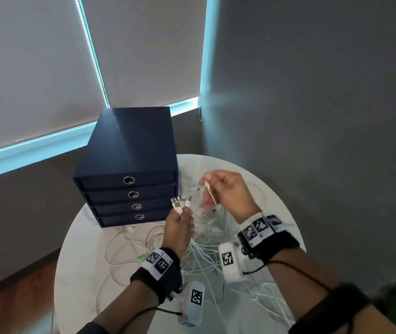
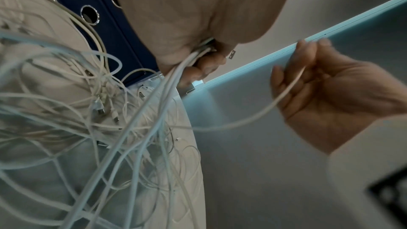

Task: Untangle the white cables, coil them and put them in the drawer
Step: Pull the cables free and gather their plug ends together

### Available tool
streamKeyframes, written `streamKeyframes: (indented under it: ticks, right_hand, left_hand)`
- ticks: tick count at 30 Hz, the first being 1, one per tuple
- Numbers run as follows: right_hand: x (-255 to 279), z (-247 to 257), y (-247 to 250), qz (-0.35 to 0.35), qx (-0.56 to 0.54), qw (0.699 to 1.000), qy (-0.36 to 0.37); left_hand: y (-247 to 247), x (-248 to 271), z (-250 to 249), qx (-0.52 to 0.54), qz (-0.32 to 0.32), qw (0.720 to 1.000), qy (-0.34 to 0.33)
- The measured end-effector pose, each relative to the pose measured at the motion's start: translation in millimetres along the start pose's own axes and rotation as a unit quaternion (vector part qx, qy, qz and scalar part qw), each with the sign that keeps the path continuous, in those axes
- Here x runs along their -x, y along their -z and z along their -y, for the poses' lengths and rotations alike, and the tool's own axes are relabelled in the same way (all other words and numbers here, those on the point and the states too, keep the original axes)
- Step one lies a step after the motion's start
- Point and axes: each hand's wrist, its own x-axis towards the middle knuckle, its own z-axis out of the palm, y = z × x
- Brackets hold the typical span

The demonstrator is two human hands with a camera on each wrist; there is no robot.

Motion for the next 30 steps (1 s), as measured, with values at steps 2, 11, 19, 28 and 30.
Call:
streamKeyframes:
  ticks: [2,11,19,28,30]
  right_hand:
    - [5.1,-24.3,-8.1,0.003,0.069,0.997,-0.017]
    - [24.3,-46.7,-27.8,-0.02,0.199,0.979,-0.033]
    - [38.4,-51.9,-30.9,0.038,0.311,0.946,0.076]
    - [56.6,-105.2,23.3,0.034,0.36,0.932,-0.009]
    - [56.8,-124.0,47.4,-0.011,0.411,0.909,-0.071]
  left_hand:
    - [-0.9,2.4,-4.9,-0.009,0.015,1.0,-0.025]
    - [-8.4,4.6,-6.5,-0.013,0.044,0.998,-0.034]
    - [-3.4,1.3,0.0,-0.035,-0.018,0.999,-0.027]
    - [28.1,-11.6,-41.5,0.21,-0.163,0.964,-0.012]
    - [41.8,-16.1,-59.2,0.238,-0.167,0.956,-0.029]
